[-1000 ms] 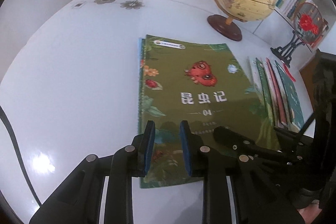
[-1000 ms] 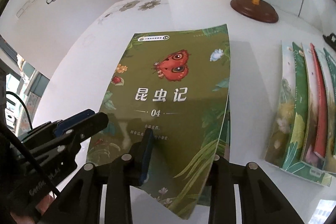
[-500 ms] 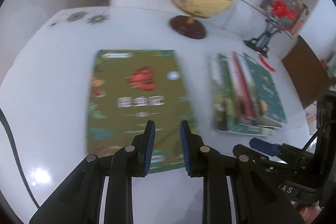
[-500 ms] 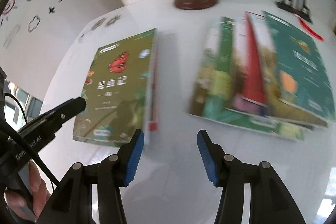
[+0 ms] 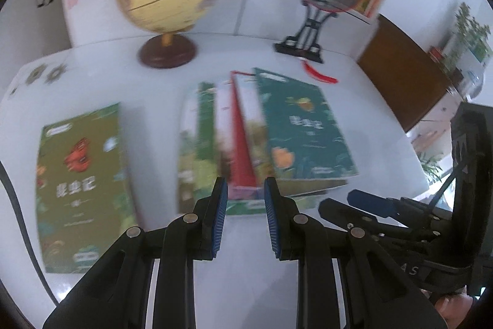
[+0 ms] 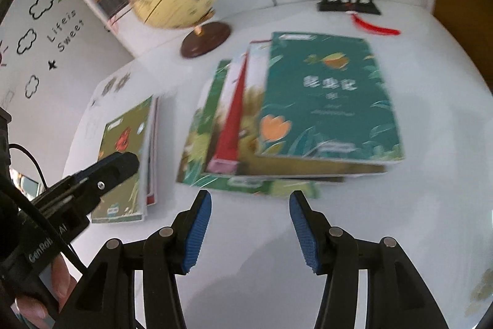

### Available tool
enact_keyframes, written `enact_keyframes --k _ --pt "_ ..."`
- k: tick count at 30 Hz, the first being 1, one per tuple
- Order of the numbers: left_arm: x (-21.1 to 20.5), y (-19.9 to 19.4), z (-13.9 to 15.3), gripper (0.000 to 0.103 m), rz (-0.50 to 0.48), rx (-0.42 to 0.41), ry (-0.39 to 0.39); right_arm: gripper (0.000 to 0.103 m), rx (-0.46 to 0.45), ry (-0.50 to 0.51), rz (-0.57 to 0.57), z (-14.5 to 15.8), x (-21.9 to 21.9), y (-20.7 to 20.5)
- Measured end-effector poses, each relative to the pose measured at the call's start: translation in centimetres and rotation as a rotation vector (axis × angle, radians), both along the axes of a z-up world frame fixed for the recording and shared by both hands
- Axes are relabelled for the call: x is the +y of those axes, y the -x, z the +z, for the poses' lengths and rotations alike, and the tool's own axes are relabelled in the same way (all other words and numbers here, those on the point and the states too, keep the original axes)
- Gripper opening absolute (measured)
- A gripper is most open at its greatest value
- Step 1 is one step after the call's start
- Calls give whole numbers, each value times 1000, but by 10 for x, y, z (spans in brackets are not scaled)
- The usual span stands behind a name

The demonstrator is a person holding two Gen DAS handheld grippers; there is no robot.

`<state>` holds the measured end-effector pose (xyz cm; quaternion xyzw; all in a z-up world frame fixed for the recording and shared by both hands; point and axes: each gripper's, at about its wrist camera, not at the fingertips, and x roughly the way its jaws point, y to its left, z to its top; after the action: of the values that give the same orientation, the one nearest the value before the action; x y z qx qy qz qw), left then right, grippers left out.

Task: Organize books

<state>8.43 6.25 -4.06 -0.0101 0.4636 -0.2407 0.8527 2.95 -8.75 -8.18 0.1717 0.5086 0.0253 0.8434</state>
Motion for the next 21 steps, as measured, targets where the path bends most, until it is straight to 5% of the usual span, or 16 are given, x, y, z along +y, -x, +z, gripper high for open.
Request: enact_keyframes --k 10,21 --pt "-73 -13 13 21 -51 -38 -29 51 -47 8 -51 15 -78 -10" --pt "-108 -64 -39 21 12 62 -73 51 -49 27 -58 -9 -146 -44"
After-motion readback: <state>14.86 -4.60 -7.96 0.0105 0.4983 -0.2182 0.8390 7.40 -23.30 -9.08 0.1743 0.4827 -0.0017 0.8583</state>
